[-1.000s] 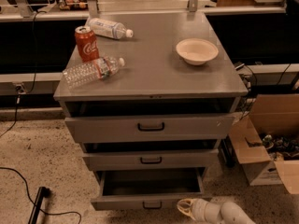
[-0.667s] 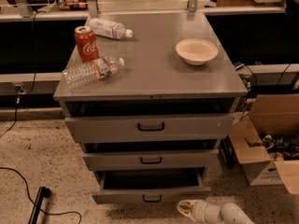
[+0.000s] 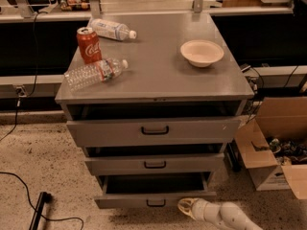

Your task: Close bottom drawer

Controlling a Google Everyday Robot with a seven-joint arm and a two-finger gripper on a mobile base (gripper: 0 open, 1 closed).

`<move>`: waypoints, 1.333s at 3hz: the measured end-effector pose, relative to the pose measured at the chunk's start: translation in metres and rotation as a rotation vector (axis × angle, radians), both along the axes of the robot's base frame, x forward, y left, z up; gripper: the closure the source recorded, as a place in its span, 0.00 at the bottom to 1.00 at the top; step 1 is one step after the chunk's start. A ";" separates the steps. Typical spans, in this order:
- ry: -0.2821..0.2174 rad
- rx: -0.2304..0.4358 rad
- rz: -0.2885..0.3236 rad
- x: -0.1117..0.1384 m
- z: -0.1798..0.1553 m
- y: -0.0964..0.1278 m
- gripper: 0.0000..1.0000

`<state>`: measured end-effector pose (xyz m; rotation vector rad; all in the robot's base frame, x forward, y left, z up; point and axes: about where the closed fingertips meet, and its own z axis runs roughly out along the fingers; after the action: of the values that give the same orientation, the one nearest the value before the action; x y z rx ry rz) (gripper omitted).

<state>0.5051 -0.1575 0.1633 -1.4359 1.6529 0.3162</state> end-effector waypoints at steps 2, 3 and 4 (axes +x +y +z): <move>-0.068 -0.017 -0.048 0.062 -0.002 0.004 1.00; -0.104 -0.018 -0.070 0.092 -0.002 -0.001 1.00; -0.121 -0.012 -0.067 0.098 0.001 -0.002 1.00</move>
Offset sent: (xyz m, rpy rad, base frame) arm 0.0972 -0.0057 -0.0027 -0.0281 -0.1020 -0.0908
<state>0.6032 -0.1591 0.1646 -1.3775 1.6027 0.1784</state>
